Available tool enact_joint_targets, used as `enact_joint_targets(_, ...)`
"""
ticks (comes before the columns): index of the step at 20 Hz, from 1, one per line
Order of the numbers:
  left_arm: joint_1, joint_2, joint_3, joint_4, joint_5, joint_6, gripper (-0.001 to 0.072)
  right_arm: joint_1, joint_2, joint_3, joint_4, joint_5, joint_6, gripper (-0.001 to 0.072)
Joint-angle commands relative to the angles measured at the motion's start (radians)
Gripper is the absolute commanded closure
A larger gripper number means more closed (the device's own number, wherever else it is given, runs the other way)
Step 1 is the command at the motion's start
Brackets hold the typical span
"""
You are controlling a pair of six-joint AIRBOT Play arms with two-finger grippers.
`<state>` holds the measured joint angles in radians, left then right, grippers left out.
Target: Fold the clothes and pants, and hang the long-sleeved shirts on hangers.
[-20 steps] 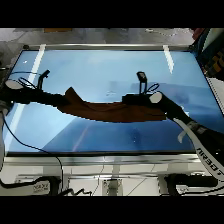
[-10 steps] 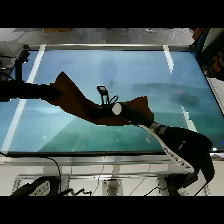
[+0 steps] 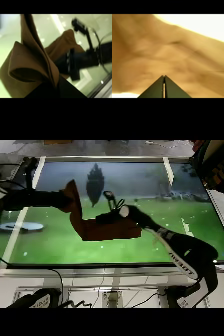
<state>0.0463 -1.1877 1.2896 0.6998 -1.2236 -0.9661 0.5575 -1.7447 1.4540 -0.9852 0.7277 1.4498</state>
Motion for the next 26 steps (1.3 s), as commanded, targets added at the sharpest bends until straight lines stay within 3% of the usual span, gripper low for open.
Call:
enact_joint_targets(1, -0.183, -0.088, 0.0, -0.014, 0.089, -0.023, 0.0694, -0.232, 0.076, 0.003, -0.112, 0.151, 0.011, 0.0701)
enact_joint_targets(7, -0.597, -0.341, 0.004, -0.105, 0.533, -0.041, 0.0694, -0.482, 0.193, 0.002, -0.129, 0.306, 0.011, 0.0701)
enact_joint_targets(8, -0.641, -0.376, 0.004, -0.09, 0.61, -0.036, 0.0642, -0.5, 0.199, 0.002, -0.131, 0.306, 0.011, 0.07)
enact_joint_targets(10, -0.678, -0.412, 0.004, -0.081, 0.689, -0.038, 0.0003, -0.526, 0.2, 0.002, -0.137, 0.305, 0.0, 0.0692)
enact_joint_targets(17, -0.603, -0.338, 0.004, -0.027, 0.676, -0.037, 0.0007, -0.662, 0.18, -0.026, -0.233, 0.353, -0.146, 0.0701)
enact_joint_targets(19, -0.57, -0.299, 0.004, -0.027, 0.661, -0.036, 0.0009, -0.728, 0.162, -0.102, -0.124, 0.417, -0.285, 0.0701)
enact_joint_targets(22, -0.535, -0.244, 0.004, -0.027, 0.648, -0.034, 0.0016, -0.796, 0.15, -0.312, 0.265, 0.451, -0.557, 0.0686)
enact_joint_targets(23, -0.53, -0.233, 0.004, -0.027, 0.648, -0.014, 0.0015, -0.797, 0.15, -0.386, 0.348, 0.402, -0.581, 0.0487)
enact_joint_targets(24, -0.526, -0.224, 0.004, -0.027, 0.647, 0.01, 0.0016, -0.791, 0.15, -0.444, 0.393, 0.342, -0.579, 0.0146)
enact_joint_targets(25, -0.526, -0.22, 0.004, -0.027, 0.647, 0.014, 0.0016, -0.776, 0.15, -0.491, 0.417, 0.286, -0.577, 0.0064)
enact_joint_targets(26, -0.526, -0.219, 0.004, -0.027, 0.647, 0.013, 0.0016, -0.757, 0.146, -0.519, 0.429, 0.247, -0.555, 0.0063)
